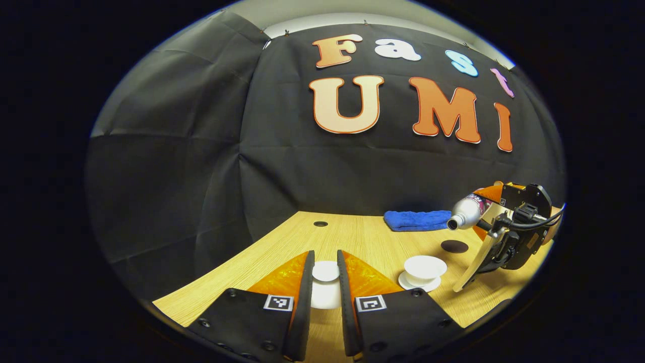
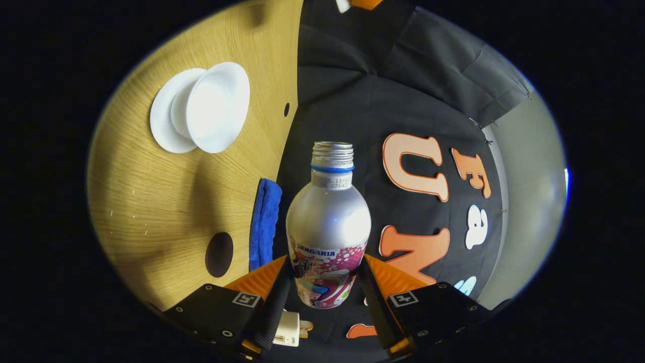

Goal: Open the teacup lid with one hand, grasp the water bottle and pour water into the teacup with the other hand; after pouring, place the water bottle on the coaster and then close the teacup lid.

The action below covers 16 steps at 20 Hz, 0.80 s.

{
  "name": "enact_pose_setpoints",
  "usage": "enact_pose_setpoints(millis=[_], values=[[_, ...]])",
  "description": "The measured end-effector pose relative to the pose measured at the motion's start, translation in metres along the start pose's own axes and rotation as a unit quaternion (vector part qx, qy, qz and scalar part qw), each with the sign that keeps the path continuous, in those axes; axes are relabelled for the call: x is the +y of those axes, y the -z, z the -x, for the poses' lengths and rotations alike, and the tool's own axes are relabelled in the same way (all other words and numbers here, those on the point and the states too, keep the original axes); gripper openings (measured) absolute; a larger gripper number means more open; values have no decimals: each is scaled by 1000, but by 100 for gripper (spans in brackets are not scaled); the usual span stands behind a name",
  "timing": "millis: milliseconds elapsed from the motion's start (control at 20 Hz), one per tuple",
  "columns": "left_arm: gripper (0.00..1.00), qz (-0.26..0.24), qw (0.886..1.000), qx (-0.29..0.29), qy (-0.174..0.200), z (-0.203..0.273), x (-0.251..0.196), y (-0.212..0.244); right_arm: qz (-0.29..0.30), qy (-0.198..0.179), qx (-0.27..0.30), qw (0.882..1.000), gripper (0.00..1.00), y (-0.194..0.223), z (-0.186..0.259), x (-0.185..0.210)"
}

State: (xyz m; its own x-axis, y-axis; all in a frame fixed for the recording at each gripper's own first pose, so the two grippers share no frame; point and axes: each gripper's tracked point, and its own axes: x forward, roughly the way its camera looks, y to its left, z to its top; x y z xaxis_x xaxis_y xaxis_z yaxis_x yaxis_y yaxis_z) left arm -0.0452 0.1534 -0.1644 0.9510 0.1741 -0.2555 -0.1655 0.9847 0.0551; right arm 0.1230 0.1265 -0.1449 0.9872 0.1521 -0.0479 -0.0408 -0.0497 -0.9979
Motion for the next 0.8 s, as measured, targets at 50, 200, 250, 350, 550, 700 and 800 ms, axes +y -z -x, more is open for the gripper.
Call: enact_pose_setpoints(millis=[50, 200, 250, 350, 550, 700, 800], values=[[31, 0, 1000, 0, 0, 1, 1, 0, 8, 2, -2, 1000, 77, 0, -1, -2], [31, 2, 1000, 0, -2, 3, 5, 0, 29, 8, -8, 1000, 77, -2, -2, -5], [31, 3, 1000, 1, -1, 3, 6, 0, 36, 11, -10, 999, 77, -3, -2, -7], [31, 6, 1000, 0, -1, 5, 6, 1, 52, 19, -14, 998, 77, -4, -3, -11], [31, 7, 1000, 0, -1, 4, 7, 1, 75, 32, -19, 997, 77, -2, -9, -19], [31, 8, 1000, 0, -1, 4, 7, 0, 83, 41, -21, 996, 77, -1, -14, -27], [31, 8, 1000, -1, -1, 4, 7, 0, 86, 47, -22, 995, 77, 0, -16, -35]])
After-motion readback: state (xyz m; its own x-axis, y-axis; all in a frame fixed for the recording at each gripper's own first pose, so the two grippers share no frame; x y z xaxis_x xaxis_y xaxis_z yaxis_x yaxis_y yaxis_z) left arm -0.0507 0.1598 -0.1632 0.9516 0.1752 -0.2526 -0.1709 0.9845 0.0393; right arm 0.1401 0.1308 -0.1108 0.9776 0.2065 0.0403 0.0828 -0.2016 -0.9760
